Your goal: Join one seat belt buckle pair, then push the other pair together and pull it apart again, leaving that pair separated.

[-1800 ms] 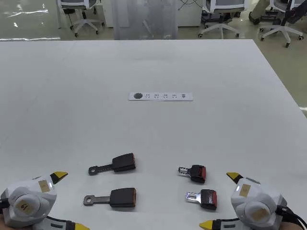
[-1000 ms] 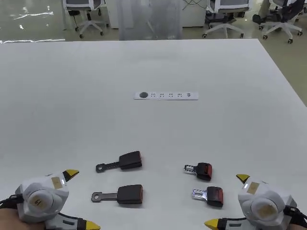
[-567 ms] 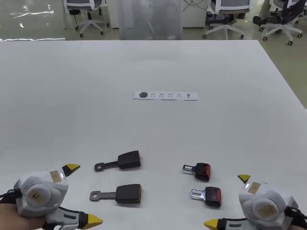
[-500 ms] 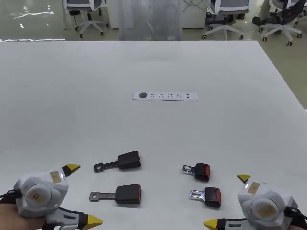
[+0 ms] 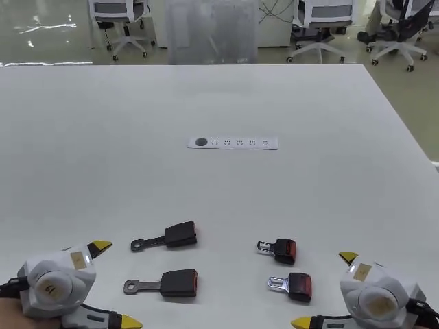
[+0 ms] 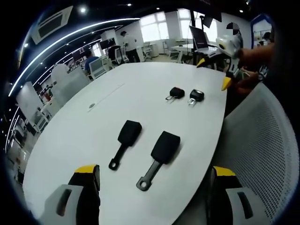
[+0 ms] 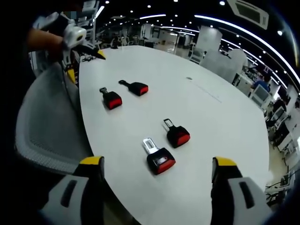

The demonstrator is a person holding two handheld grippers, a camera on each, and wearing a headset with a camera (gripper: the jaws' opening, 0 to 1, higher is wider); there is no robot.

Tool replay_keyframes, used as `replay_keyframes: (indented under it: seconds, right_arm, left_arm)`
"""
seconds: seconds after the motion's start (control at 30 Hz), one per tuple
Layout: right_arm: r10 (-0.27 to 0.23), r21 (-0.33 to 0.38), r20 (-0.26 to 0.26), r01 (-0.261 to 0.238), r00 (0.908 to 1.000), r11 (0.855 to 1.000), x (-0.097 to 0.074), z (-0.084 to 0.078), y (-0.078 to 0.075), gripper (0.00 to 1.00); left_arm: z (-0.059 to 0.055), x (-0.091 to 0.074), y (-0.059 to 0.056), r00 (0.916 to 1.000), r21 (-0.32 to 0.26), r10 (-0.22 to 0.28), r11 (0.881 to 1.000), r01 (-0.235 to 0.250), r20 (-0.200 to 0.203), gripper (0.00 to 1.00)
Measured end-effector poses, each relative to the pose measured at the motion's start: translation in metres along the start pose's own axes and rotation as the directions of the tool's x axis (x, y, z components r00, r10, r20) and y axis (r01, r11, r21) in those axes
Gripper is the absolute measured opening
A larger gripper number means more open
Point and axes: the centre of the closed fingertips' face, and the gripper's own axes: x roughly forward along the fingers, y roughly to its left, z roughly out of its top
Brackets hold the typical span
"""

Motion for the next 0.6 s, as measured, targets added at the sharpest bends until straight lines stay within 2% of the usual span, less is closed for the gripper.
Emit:
replay_keyframes:
  seconds: [0.13, 0.27, 0.37, 0.6]
  right_arm:
    - [-0.002, 0.007, 0.002, 0.002, 1.0, 1.0, -0.0003, -0.0004, 0.0002, 0.97]
    - [0.002, 0.005, 0.0, -0.002, 1.0, 1.0, 0.0012, -0.0014, 0.003, 0.97]
    - [0.015, 0.028, 0.007, -0.015, 0.9999, 0.999, 0.0037, -0.0004, 0.0063, 0.97]
    - [0.012, 0.015, 0.01, -0.012, 0.9999, 1.0, 0.0046, 0.0054, 0.0055, 0.96]
  left_arm:
    - [-0.0003, 0.0003, 0.0036, 0.9999, -0.016, 0.014, 1.0, -0.014, 0.007, 1.0]
    - [-0.0003, 0.0001, 0.0018, 0.9999, -0.025, 0.012, 1.0, -0.011, 0.003, 0.99]
    - [-0.0019, -0.0001, 0.0046, 0.9999, -0.034, 0.016, 0.999, -0.016, 0.002, 0.98]
    - [-0.0027, 0.0005, 0.0068, 0.9997, -0.038, 0.023, 0.999, -0.023, -0.004, 0.97]
